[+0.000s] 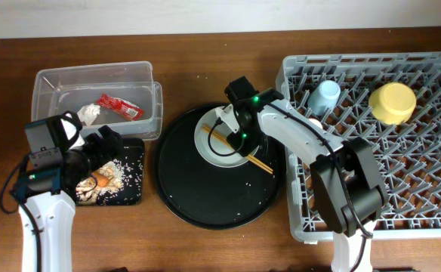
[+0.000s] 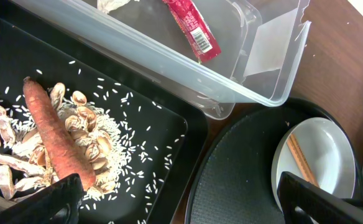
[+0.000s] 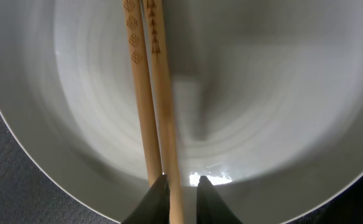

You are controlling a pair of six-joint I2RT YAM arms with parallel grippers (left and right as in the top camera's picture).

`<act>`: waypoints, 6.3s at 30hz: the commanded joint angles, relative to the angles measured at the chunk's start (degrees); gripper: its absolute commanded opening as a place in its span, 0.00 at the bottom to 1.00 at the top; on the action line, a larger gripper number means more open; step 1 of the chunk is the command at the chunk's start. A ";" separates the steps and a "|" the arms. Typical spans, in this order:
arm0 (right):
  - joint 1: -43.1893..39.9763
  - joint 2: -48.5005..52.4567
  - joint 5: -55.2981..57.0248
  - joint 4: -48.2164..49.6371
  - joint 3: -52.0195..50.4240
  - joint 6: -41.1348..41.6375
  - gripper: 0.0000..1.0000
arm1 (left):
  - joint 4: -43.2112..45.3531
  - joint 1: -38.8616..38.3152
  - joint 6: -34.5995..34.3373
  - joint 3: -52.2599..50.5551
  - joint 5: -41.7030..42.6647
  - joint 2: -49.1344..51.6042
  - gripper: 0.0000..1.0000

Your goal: Sort waste into correct bins and load items into the dishwasher rack

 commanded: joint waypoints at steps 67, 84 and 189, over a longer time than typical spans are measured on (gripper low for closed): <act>-43.78 -11.47 3.67 -9.53 -0.55 -3.58 0.04 | -0.04 0.20 -0.37 1.01 0.44 -0.33 0.99; -41.70 -11.91 -28.37 -22.53 19.50 3.50 0.94 | -0.04 0.20 -0.37 1.01 0.44 -0.33 0.99; -0.63 5.22 8.55 -26.45 23.91 33.09 0.82 | -0.04 0.15 -0.37 1.01 0.44 -0.33 0.99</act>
